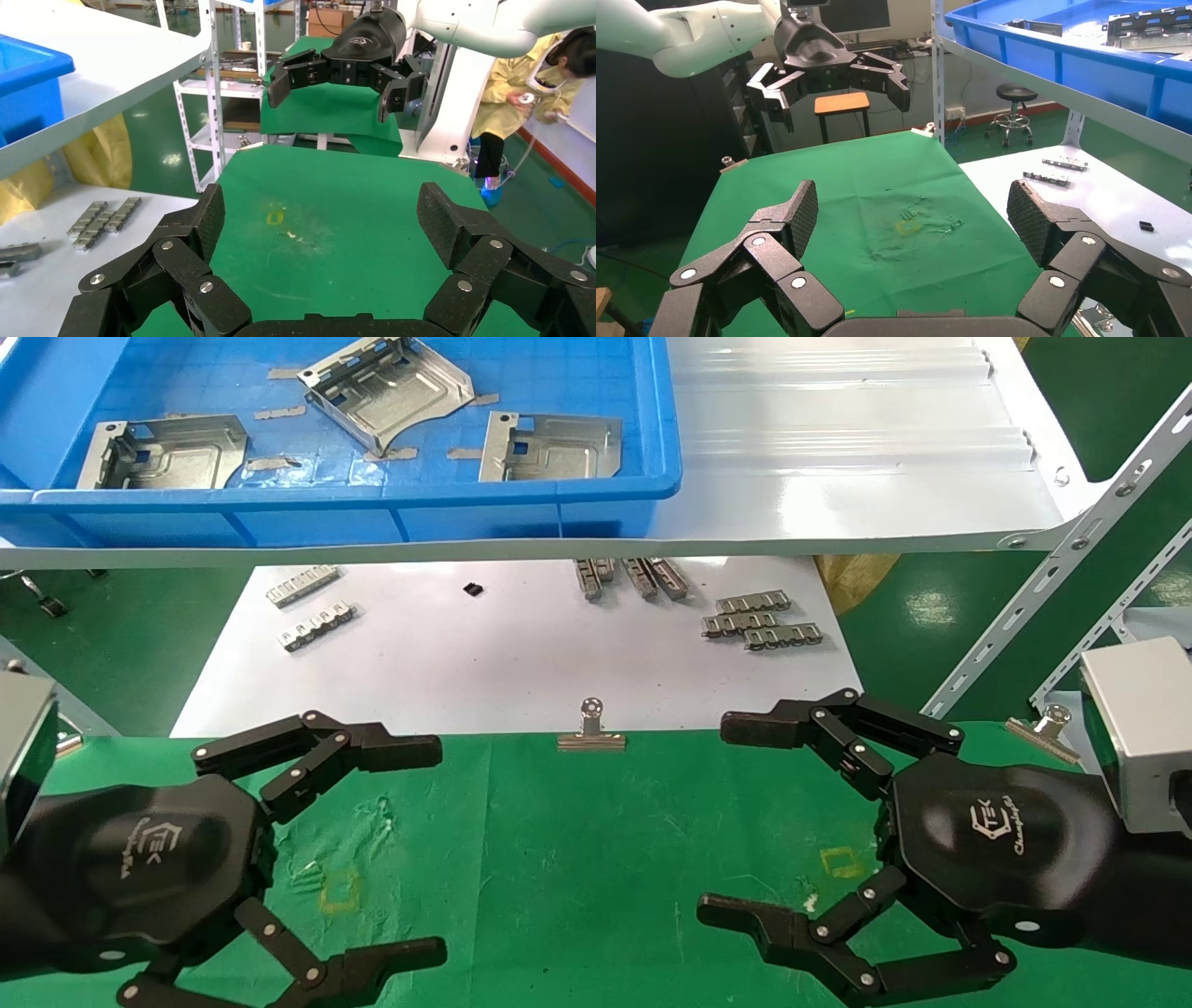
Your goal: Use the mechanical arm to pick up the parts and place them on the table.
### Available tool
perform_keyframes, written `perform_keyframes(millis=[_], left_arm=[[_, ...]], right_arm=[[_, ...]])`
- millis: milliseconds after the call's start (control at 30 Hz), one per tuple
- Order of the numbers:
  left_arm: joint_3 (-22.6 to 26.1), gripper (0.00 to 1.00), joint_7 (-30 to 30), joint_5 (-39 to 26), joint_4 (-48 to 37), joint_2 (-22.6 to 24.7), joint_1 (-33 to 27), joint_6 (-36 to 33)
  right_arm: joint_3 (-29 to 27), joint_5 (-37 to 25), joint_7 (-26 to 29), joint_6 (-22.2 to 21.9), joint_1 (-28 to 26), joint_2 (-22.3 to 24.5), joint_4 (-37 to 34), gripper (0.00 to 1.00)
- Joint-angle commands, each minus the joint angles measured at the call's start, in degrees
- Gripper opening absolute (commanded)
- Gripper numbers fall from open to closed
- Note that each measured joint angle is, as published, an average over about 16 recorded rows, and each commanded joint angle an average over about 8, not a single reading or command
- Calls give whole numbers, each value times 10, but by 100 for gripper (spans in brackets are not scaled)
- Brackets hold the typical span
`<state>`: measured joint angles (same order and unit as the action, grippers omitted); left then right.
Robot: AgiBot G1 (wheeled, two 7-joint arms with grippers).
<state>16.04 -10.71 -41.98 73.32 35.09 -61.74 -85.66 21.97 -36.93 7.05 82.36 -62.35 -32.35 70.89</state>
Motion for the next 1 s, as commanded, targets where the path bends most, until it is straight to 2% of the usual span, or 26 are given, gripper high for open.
perform_keyframes(millis=[33,1000], left_arm=[[0,100,0,0,0,0,0,0],[0,100,0,0,0,0,0,0]], right_arm=[[0,0,0,0,0,0,0,0],[0,0,0,0,0,0,0,0]])
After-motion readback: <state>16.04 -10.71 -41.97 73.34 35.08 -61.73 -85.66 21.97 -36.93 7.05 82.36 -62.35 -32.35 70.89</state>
